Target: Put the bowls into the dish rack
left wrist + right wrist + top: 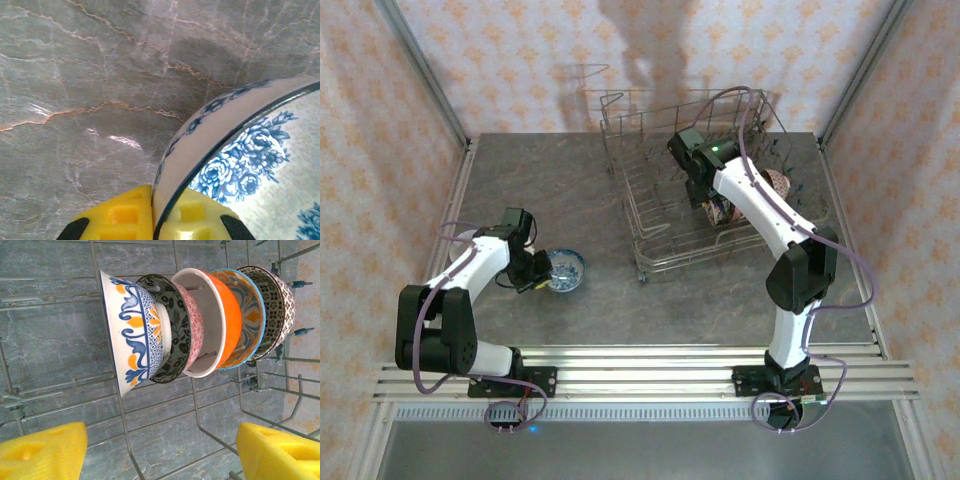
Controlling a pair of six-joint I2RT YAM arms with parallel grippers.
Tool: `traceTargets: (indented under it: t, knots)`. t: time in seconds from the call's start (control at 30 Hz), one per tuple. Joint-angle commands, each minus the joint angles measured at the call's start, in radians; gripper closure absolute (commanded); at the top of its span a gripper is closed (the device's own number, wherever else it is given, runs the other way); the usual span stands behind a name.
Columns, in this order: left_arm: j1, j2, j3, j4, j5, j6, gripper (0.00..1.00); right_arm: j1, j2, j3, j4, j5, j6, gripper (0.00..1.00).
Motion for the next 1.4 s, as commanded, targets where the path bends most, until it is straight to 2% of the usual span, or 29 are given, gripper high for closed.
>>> traceTargets:
  t: [0.0, 0.27, 0.5, 0.6, 0.77, 0.97, 1.1, 1.37]
  knots:
    - [-0.005, -0.022, 0.013, -0.002, 0.002, -0.001, 1.0, 0.005, -0.047, -0.001, 0.003, -0.017, 0.026, 0.22]
    - [-0.006, -0.147, 0.073, 0.025, 0.069, -0.038, 1.0, 0.004, -0.041, 0.139, -0.018, -0.134, 0.042, 0.23]
    - [-0.018, -0.196, 0.339, -0.027, 0.033, -0.023, 1.0, 0.031, 0.038, 0.462, -0.08, -0.278, 0.049, 0.27]
    - [-0.049, -0.183, 0.462, -0.04, -0.012, -0.023, 1.0, 0.058, 0.039, 0.541, -0.06, -0.34, 0.055, 0.28]
    - [-0.132, -0.133, 0.608, -0.054, -0.056, 0.02, 1.0, 0.114, 0.004, 0.554, 0.026, -0.46, 0.061, 0.32]
    - [-0.204, -0.066, 0.715, -0.033, -0.064, 0.003, 1.0, 0.214, 0.001, 0.55, 0.068, -0.452, 0.005, 0.36]
    - [-0.227, -0.049, 0.754, -0.04, -0.073, -0.002, 1.0, 0.231, -0.003, 0.51, 0.1, -0.453, 0.025, 0.4]
    - [-0.265, -0.045, 0.768, -0.06, -0.107, 0.0, 1.0, 0.244, -0.004, 0.437, 0.182, -0.539, 0.052, 0.45]
